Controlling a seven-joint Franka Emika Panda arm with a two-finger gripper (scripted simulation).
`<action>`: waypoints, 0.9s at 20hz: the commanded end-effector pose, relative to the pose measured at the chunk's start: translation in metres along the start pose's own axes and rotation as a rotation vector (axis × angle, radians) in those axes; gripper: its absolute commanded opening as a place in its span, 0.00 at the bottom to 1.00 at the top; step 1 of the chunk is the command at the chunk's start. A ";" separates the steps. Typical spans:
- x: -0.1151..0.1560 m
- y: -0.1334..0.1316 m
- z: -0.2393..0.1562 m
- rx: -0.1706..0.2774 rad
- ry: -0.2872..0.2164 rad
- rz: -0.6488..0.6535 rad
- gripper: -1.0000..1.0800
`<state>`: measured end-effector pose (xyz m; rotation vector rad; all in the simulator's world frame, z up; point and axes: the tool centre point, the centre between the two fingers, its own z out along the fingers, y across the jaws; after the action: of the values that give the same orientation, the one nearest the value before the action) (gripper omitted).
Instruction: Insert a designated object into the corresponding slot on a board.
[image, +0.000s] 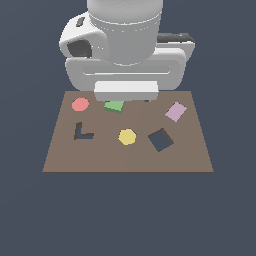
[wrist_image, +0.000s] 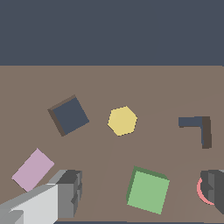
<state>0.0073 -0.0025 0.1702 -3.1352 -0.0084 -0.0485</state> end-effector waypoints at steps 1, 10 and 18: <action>0.000 0.000 0.000 0.000 0.000 0.000 0.96; -0.014 0.009 0.018 -0.002 -0.005 0.044 0.96; -0.051 0.028 0.065 -0.007 -0.017 0.157 0.96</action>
<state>-0.0335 -0.0265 0.1144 -3.1329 0.1982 -0.0269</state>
